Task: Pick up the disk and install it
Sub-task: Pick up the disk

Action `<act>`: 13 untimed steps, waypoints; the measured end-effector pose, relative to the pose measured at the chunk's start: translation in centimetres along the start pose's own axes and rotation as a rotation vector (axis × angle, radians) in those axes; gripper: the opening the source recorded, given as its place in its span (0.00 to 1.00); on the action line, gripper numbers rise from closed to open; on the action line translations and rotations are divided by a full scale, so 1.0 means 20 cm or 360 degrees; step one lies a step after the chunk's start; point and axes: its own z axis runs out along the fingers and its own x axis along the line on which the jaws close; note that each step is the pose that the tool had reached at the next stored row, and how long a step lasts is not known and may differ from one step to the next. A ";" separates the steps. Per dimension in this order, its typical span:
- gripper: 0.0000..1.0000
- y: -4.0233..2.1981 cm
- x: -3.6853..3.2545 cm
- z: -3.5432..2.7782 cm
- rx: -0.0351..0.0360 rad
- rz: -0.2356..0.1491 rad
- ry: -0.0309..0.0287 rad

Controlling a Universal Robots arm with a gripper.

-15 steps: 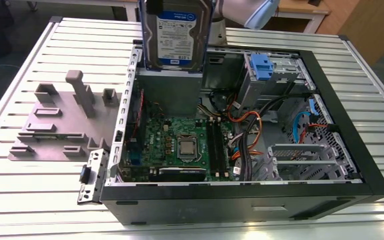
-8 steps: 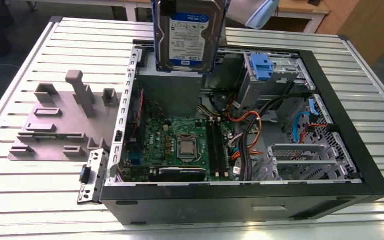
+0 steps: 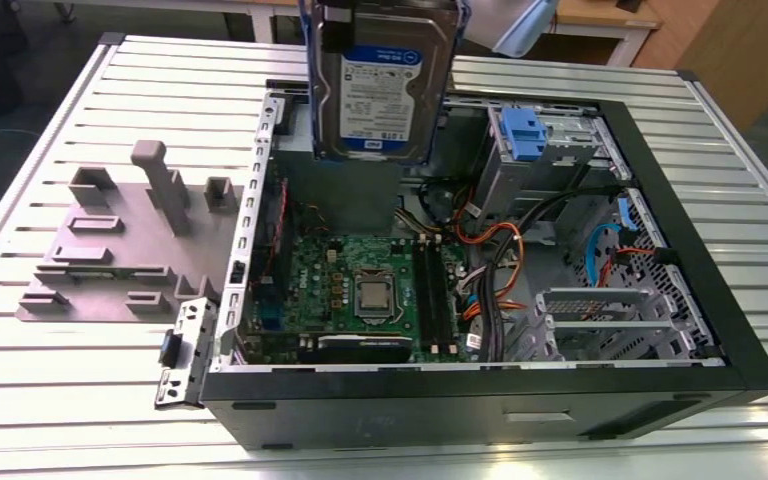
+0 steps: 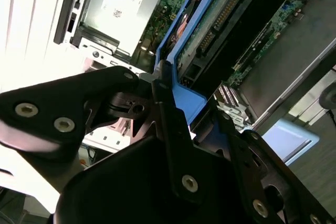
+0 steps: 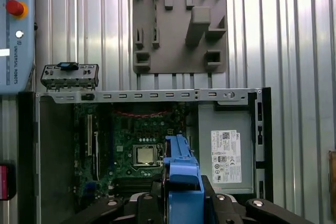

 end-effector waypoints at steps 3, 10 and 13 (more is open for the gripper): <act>0.36 -0.033 0.008 0.003 0.0000 0.0000 0.00011; 0.36 -0.189 0.002 0.010 0.0000 0.0000 0.00049; 0.36 -0.257 -0.001 0.011 0.0000 0.0000 0.00064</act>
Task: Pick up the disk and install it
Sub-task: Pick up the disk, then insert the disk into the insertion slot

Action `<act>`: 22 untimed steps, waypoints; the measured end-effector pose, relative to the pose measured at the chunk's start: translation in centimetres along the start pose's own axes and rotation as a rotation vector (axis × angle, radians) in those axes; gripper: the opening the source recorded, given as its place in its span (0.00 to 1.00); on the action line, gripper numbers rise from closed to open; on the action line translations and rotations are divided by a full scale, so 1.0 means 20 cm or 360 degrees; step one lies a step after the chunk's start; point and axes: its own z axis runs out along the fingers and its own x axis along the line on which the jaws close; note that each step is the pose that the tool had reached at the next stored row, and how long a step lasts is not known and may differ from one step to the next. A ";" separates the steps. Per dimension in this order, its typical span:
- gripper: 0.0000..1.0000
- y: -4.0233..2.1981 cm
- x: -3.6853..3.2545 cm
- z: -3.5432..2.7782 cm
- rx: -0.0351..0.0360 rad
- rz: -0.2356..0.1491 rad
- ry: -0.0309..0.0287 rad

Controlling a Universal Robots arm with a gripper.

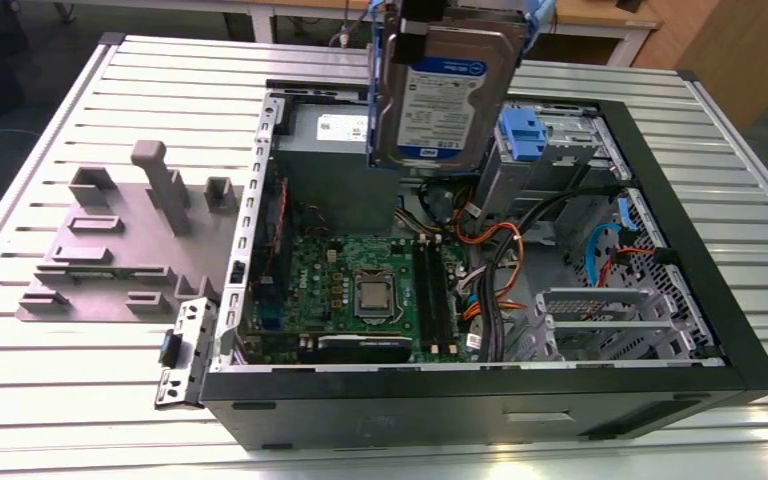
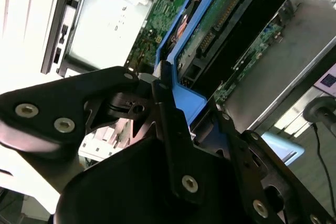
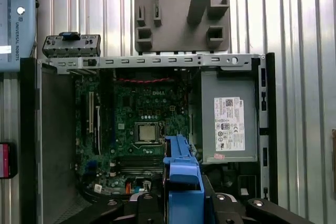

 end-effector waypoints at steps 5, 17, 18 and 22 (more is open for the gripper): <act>0.36 -0.016 -0.001 -0.001 0.0005 0.0000 0.00210; 0.36 -0.018 -0.001 -0.005 0.0011 0.0001 0.00266; 0.36 -0.018 -0.001 -0.005 0.0011 0.0001 0.00266; 0.36 -0.018 0.004 -0.005 0.0011 0.0001 0.00268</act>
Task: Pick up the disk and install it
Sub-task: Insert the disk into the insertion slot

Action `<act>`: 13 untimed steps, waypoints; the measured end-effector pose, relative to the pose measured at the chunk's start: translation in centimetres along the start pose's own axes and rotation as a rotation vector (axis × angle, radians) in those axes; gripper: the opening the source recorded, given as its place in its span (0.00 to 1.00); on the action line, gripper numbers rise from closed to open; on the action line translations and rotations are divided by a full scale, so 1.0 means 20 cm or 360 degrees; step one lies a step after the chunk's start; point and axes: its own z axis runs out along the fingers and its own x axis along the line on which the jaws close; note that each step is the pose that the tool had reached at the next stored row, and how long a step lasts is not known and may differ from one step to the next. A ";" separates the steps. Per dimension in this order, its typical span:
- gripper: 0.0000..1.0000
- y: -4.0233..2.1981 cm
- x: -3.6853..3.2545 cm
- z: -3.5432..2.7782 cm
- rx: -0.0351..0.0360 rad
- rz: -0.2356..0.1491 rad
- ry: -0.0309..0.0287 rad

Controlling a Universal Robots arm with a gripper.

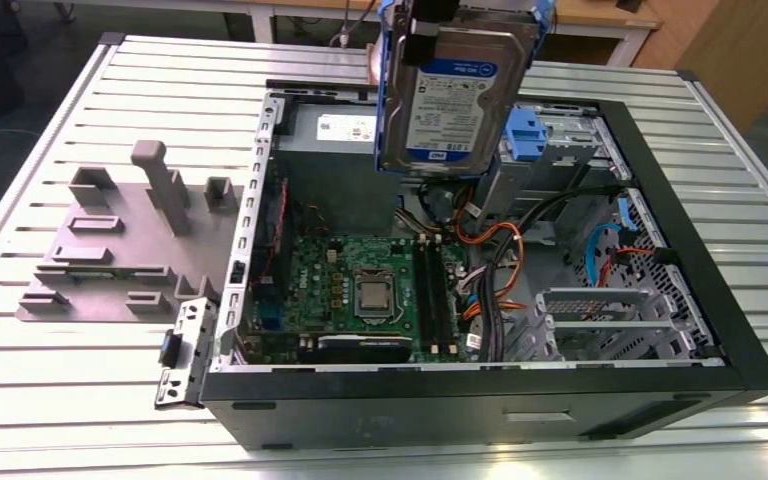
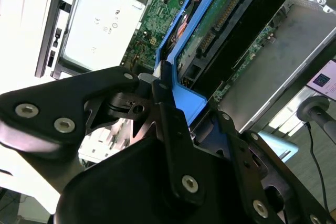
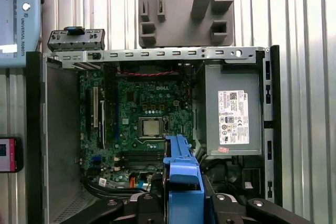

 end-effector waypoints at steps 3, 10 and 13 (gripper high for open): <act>0.36 -0.001 0.021 0.001 0.0000 0.0000 0.00000; 0.36 -0.003 0.071 0.003 0.0000 0.0000 -0.00002; 0.36 -0.003 0.071 0.003 0.0000 0.0000 -0.00019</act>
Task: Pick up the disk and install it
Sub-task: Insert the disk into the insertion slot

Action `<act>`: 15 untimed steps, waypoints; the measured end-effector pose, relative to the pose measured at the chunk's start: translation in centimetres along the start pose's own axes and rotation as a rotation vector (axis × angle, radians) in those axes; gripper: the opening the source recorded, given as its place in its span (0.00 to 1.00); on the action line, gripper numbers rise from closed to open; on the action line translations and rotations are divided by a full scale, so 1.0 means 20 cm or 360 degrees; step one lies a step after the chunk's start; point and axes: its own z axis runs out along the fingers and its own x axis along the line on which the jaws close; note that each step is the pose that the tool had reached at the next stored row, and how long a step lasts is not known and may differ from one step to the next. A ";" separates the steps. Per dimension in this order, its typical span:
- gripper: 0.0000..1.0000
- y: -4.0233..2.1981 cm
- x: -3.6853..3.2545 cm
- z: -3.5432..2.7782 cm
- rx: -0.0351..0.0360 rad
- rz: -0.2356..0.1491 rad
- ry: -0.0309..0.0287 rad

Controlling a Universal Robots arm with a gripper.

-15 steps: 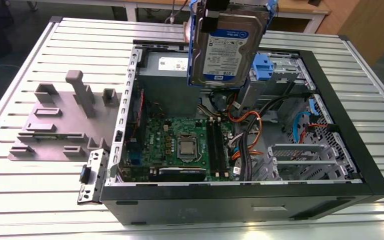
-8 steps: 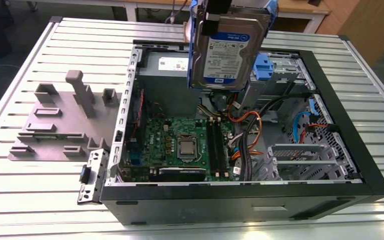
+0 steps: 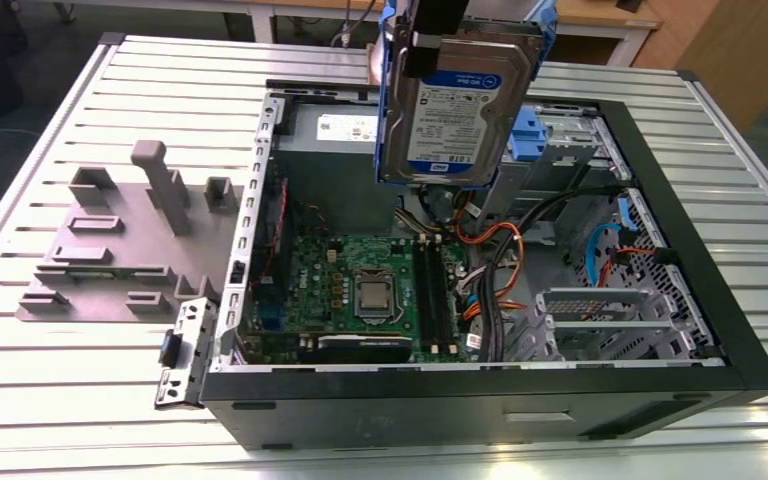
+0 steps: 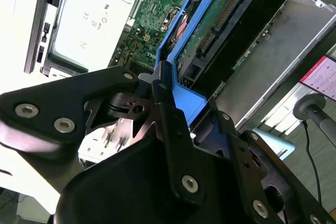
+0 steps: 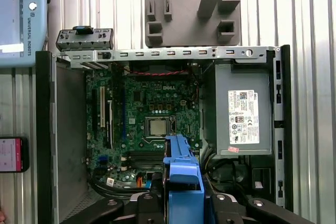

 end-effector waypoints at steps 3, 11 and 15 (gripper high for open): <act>0.36 0.000 0.000 0.000 0.0000 0.0000 0.00000; 0.36 -0.001 0.013 0.000 0.0000 0.0000 -0.00001; 0.36 -0.002 0.045 0.001 0.0000 0.0000 0.00001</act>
